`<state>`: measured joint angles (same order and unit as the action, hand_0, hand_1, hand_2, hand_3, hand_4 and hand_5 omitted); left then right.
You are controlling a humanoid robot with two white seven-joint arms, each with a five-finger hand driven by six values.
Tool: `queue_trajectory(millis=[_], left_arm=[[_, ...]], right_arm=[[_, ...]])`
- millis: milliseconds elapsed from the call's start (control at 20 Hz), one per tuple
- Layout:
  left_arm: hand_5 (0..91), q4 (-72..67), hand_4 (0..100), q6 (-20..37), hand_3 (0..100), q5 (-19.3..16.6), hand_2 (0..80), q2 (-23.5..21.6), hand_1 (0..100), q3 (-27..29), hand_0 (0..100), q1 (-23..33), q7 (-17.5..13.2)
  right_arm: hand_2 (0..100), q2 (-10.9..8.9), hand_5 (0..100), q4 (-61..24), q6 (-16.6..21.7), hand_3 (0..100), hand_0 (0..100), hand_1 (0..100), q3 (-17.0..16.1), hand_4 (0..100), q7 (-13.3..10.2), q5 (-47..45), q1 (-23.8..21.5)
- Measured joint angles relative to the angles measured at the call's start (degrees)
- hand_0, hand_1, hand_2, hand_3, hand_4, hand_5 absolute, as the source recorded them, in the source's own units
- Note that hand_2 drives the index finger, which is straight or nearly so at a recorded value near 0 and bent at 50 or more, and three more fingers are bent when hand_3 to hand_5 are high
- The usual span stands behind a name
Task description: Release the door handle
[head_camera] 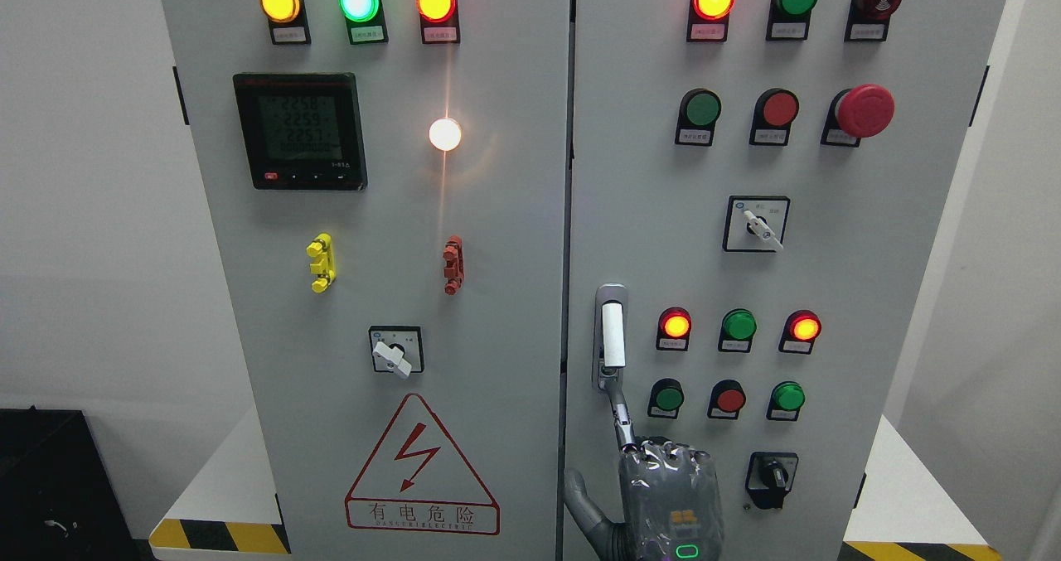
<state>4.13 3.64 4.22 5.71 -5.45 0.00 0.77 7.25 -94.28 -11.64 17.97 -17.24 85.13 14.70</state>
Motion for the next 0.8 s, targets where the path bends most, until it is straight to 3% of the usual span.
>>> queue_trajectory(millis=[351,801], left_arm=[[0.0,0.00,0,0.00,0,0.00,0.0,0.00,56,0.00,12,0.00,0.00],[0.0,0.00,0,0.00,0,0.00,0.0,0.00,56,0.00,12,0.00,0.00]], right_arm=[[20,0.03,100,-0.89,0.19,100,37,27,0.18,100,-0.13,-0.11,-0.02],[53,0.02,100,-2.28,0.80,100,45,35,0.44,100,-0.33,-0.28,-0.09]])
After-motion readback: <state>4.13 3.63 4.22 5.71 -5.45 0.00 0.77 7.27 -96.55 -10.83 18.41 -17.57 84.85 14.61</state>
